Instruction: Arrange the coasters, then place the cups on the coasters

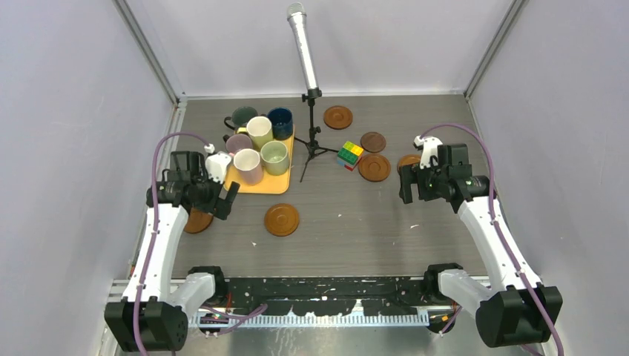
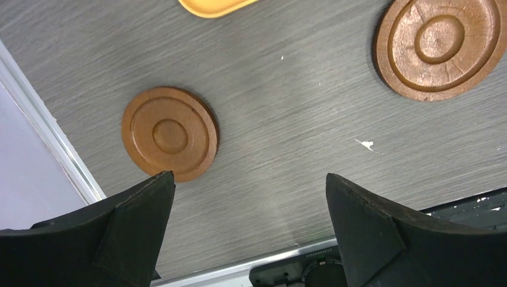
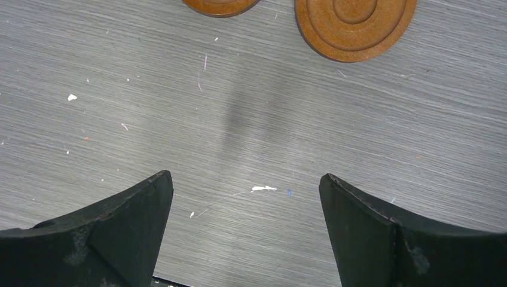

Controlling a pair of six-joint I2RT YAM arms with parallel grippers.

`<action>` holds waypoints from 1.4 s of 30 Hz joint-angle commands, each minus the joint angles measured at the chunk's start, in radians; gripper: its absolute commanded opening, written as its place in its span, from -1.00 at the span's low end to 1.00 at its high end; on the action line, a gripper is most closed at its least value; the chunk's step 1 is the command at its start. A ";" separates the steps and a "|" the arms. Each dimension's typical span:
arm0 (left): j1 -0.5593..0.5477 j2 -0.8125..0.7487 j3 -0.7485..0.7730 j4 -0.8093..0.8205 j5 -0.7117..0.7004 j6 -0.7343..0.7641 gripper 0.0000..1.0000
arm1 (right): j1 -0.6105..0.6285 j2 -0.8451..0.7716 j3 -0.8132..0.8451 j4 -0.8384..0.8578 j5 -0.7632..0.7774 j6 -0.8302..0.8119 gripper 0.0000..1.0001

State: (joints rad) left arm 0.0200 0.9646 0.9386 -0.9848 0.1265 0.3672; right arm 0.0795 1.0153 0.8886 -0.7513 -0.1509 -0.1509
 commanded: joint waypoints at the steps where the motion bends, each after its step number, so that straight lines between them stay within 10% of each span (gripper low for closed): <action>1: 0.004 0.043 0.090 0.026 0.070 0.035 0.99 | 0.004 0.016 0.043 0.023 -0.028 0.011 0.93; 19: 0.183 0.616 0.554 -0.258 0.389 0.727 0.97 | 0.005 0.100 0.052 0.042 -0.162 -0.030 0.93; 42: 0.549 0.594 0.296 -0.199 0.413 0.863 0.98 | -0.051 0.895 0.597 0.057 0.218 -0.088 0.68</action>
State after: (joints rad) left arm 0.5125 1.5734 1.2545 -1.1698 0.5285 1.1637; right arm 0.0631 1.8557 1.4132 -0.6716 0.0414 -0.2150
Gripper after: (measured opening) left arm 0.987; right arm 0.842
